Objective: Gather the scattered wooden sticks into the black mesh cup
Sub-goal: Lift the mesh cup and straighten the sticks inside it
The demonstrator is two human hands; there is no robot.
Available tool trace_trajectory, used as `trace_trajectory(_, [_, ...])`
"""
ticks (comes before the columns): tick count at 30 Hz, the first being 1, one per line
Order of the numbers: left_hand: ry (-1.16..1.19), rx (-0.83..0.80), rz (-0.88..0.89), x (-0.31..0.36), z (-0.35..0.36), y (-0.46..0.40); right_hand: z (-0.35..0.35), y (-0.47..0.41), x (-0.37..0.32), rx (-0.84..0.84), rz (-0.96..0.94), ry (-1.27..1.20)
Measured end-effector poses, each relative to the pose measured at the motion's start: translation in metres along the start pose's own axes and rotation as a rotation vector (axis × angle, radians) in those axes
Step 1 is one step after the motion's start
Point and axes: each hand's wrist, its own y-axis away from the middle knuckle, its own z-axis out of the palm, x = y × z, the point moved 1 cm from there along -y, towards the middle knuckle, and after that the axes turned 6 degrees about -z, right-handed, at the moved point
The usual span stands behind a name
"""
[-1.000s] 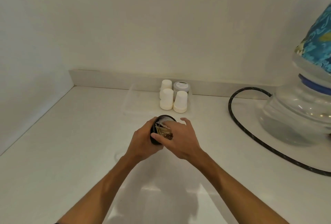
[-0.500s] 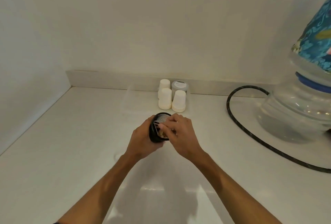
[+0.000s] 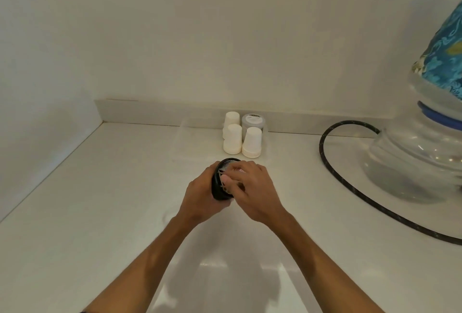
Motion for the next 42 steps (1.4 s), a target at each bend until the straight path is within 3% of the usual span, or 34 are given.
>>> trace_trajectory(6, [-0.027,-0.014,0.083,0.006,0.002,0.004,0.001,-0.010,-0.006,-0.311,0.027,0.223])
trace_trajectory(15, [-0.057,0.005,0.070,0.006,0.001,0.003,0.006,-0.003,-0.004,-0.128,-0.024,0.316])
trace_trajectory(20, [-0.049,-0.020,0.079,0.009,0.004,0.006,0.007,-0.001,-0.002,-0.199,0.022,0.218])
trace_trajectory(25, [-0.065,-0.019,0.093,0.010,0.006,0.006,-0.001,-0.010,0.000,-0.406,0.107,0.187])
trace_trajectory(33, [-0.113,0.004,0.128,0.005,0.002,0.004,-0.007,-0.010,0.006,-0.283,0.000,0.088])
trace_trajectory(39, [-0.111,0.009,0.117,0.007,0.005,0.005,-0.001,-0.009,0.005,-0.414,-0.019,0.180])
trace_trajectory(42, [-0.108,0.009,0.129,0.007,0.006,0.005,-0.005,-0.012,0.003,-0.313,-0.002,0.152])
